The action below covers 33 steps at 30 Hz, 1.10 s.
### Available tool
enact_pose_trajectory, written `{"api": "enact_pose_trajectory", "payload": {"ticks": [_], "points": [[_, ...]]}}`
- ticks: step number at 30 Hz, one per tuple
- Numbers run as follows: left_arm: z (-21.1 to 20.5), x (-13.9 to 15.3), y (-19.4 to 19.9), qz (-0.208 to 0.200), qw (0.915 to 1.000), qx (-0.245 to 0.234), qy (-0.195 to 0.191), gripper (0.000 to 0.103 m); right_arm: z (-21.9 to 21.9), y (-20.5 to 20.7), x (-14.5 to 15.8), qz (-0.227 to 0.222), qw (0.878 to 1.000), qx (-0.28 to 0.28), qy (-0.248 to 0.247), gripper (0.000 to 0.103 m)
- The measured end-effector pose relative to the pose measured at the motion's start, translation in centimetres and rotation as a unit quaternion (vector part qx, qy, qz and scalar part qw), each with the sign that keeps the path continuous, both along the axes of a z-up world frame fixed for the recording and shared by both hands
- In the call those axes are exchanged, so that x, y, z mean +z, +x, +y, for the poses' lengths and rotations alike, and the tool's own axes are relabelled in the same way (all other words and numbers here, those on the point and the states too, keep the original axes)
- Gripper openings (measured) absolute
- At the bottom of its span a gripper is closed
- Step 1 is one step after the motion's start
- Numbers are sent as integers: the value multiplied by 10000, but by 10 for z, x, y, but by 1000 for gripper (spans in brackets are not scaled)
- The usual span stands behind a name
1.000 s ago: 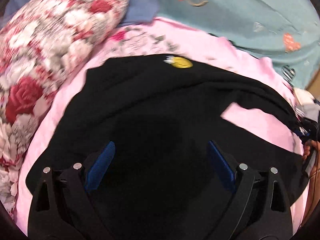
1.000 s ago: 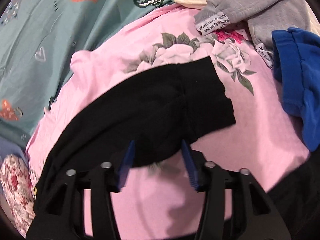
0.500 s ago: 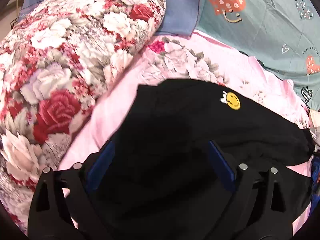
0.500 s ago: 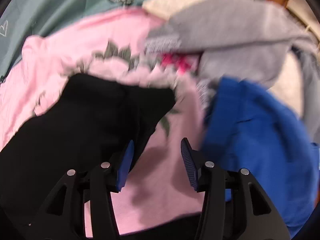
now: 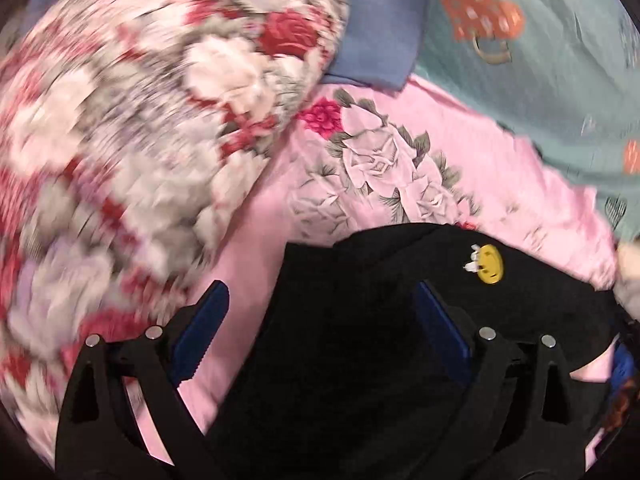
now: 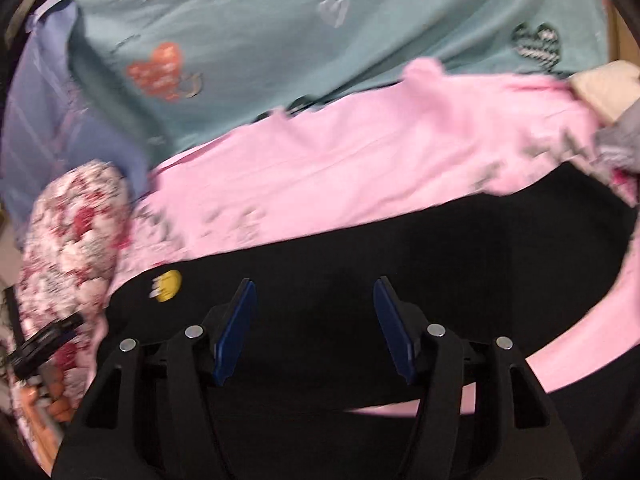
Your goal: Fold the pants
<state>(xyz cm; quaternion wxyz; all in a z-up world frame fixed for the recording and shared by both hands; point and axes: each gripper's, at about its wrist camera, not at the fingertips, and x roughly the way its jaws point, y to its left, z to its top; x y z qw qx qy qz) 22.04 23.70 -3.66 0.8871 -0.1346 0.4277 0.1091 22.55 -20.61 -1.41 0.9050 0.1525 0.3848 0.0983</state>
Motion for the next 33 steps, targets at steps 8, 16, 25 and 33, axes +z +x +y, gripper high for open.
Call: {"api": "enact_pose_trajectory", "payload": {"ticks": [8,16,25,33], "points": [[-16,-39,48,698,9972,-209,175,65,24,-30,-30,296,9965,522,589,62],[-16,-49,59,712,9969,83,322,52,-15,-46,-40,344,9934,240,1069,62],[-8,17,25,-219,9931,673,938,30,-22,-51,-38,314,9946,138,978,62],[4,-33,57,569,9860,843,1323,43,-18,-3,-37,426,9978,134,-487,63]]}}
